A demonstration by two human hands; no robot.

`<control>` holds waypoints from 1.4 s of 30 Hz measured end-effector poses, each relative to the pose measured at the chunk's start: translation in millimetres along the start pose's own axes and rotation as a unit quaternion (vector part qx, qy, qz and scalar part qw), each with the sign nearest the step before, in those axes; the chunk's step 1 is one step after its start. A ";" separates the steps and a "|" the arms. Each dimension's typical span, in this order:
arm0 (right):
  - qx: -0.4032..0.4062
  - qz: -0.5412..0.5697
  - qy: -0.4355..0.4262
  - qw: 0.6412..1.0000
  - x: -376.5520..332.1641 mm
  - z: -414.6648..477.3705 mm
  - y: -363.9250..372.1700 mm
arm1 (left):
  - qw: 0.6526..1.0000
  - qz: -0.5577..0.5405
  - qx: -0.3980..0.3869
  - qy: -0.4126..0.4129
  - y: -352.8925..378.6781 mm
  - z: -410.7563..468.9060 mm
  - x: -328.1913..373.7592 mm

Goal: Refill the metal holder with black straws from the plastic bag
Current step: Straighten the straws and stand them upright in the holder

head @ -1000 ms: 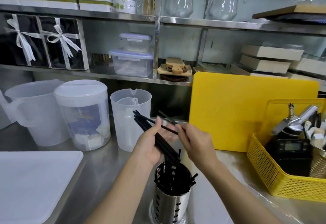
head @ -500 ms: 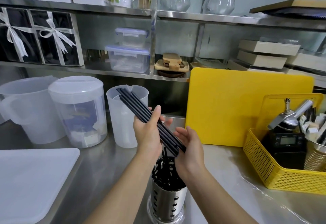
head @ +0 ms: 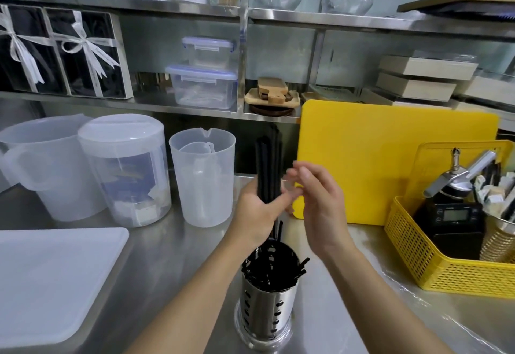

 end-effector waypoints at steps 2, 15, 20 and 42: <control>-0.099 -0.049 -0.043 0.993 -21.4 -2.1 12.6 | 0.999 0.008 -0.031 -0.040 5.3 -6.2 -14.1; -0.062 -0.183 -0.047 0.980 7.8 -16.9 17.5 | 0.936 0.093 -0.282 -0.190 -3.3 -33.2 -38.7; -0.100 -0.206 0.041 0.973 44.2 -25.8 12.5 | 0.973 -0.004 -0.131 -0.192 -52.9 -10.1 -49.0; 0.048 -0.197 0.098 0.974 45.7 -4.8 -45.1 | 0.822 0.458 -0.301 0.153 -2.7 -39.2 -65.1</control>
Point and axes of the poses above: each hand's wrist, its own z-axis towards the middle knuckle, its own y-axis out of the palm, x = y × z, the point moved 6 cm from there along z, towards the middle knuckle, and after that the axes turned 8 degrees about x, right-handed, at the moved point
